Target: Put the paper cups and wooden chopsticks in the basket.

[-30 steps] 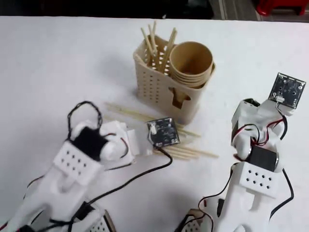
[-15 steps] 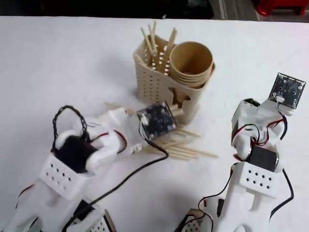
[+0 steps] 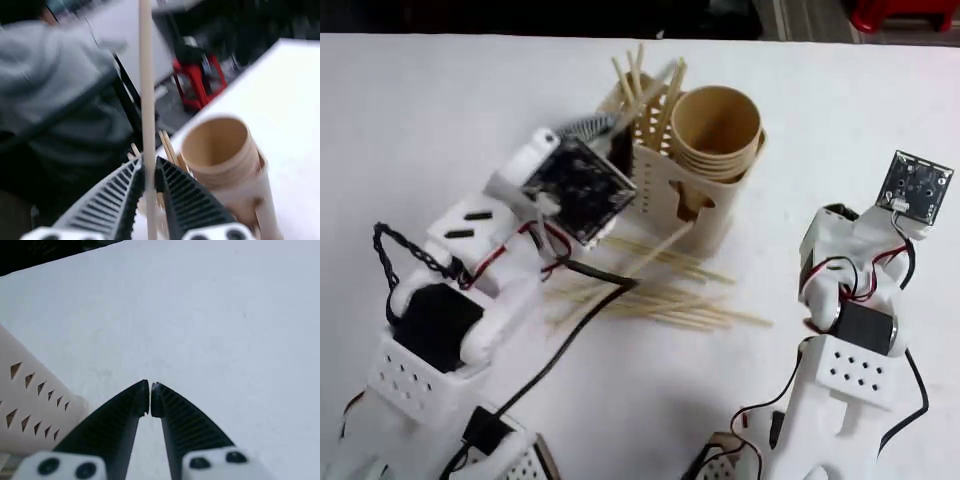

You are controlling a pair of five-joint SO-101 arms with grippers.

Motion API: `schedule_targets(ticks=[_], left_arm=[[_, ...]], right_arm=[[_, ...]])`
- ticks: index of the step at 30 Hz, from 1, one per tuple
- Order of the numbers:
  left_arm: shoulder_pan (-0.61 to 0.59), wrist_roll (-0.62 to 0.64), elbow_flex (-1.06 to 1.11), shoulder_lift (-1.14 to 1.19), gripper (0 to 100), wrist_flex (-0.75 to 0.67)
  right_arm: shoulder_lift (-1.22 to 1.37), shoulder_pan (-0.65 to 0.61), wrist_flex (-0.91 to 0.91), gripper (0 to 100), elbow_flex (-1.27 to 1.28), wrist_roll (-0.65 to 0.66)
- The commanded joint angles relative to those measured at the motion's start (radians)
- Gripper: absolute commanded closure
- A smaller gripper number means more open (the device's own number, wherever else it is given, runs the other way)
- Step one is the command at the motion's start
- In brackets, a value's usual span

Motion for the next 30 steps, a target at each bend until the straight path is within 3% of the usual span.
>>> schedule_targets(ticks=[1, 18, 26, 30], left_arm=[[-0.013, 0.058, -0.043, -0.013, 98, -0.195], [-0.013, 0.192, -0.052, 0.329, 98, -0.718], [-0.030, 0.245, -0.049, 0.463, 97, -0.740], [-0.064, 0.281, -0.055, 0.464, 90, -0.677]], right_arm=[[-0.001, 0.005, -0.021, 98.0, 0.002, -0.002], [-0.008, 0.004, -0.021, 98.0, 0.003, 0.000], [-0.008, 0.007, -0.021, 98.0, 0.002, 0.015], [-0.008, 0.004, -0.021, 98.0, 0.002, 0.023]])
